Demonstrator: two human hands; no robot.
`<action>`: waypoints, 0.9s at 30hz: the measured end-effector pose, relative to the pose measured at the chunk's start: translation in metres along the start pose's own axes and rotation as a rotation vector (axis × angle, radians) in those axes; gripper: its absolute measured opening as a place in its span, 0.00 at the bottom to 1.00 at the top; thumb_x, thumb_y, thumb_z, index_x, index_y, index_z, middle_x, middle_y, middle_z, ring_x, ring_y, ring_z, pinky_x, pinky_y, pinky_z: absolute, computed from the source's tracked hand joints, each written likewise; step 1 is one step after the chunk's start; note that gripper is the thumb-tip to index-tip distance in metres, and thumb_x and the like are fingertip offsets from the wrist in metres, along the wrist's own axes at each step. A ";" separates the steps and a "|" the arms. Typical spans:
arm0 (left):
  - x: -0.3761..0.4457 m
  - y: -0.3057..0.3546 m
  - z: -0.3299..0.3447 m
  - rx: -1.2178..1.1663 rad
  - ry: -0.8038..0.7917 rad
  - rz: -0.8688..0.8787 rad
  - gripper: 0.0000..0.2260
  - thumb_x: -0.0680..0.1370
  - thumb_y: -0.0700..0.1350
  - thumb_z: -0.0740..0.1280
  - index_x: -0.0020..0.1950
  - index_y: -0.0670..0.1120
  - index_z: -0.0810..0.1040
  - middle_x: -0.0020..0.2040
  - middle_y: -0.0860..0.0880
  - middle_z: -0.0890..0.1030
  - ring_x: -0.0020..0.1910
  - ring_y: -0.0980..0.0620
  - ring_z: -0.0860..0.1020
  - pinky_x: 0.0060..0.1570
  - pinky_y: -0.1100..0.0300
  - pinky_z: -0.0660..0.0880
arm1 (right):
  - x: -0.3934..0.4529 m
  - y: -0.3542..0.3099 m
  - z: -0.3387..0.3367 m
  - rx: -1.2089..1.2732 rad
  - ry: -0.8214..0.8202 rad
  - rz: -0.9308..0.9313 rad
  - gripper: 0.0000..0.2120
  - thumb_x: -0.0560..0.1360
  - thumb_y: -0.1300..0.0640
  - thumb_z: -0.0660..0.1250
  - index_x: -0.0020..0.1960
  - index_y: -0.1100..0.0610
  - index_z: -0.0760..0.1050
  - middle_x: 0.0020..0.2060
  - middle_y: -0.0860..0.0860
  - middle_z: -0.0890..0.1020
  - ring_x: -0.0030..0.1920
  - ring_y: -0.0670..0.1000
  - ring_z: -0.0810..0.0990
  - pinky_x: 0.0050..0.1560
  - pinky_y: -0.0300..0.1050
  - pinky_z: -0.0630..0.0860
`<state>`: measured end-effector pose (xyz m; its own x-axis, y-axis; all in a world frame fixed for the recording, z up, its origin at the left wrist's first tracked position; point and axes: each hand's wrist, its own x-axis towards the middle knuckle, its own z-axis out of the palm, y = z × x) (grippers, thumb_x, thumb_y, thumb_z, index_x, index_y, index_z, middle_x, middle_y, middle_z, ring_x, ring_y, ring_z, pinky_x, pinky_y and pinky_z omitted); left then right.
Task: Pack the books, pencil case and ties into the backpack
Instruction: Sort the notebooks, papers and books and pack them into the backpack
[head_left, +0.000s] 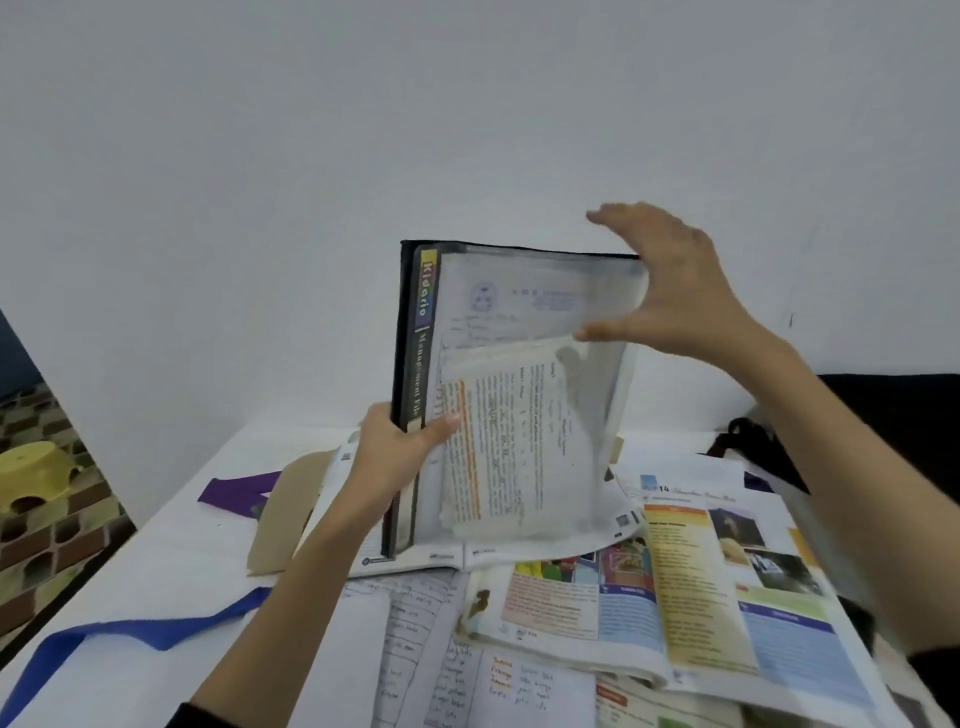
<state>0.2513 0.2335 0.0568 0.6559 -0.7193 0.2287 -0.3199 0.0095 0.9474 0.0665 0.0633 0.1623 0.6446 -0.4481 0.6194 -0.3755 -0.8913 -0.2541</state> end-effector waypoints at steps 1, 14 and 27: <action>0.004 0.003 0.002 0.040 0.001 0.029 0.06 0.72 0.41 0.73 0.43 0.51 0.80 0.42 0.54 0.82 0.49 0.49 0.82 0.51 0.54 0.78 | 0.002 -0.001 -0.004 -0.031 -0.075 0.022 0.43 0.57 0.40 0.76 0.69 0.49 0.67 0.67 0.48 0.71 0.69 0.50 0.67 0.68 0.51 0.61; 0.019 0.097 0.074 0.657 0.084 0.628 0.11 0.74 0.40 0.69 0.49 0.55 0.83 0.27 0.61 0.72 0.29 0.54 0.71 0.28 0.65 0.61 | -0.081 0.051 -0.071 0.627 -0.320 0.426 0.14 0.70 0.56 0.71 0.53 0.60 0.78 0.48 0.58 0.84 0.50 0.56 0.83 0.52 0.52 0.80; -0.040 0.147 0.300 0.255 -0.137 0.965 0.15 0.77 0.47 0.66 0.63 0.45 0.72 0.57 0.49 0.71 0.57 0.53 0.71 0.58 0.61 0.67 | -0.235 0.181 -0.205 0.758 0.343 0.870 0.05 0.72 0.69 0.69 0.45 0.62 0.78 0.32 0.53 0.83 0.29 0.49 0.83 0.27 0.38 0.76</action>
<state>-0.0274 0.0554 0.1193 -0.0396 -0.5563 0.8300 -0.8201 0.4927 0.2911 -0.2894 0.0212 0.1226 0.1164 -0.9803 0.1598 -0.0354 -0.1649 -0.9857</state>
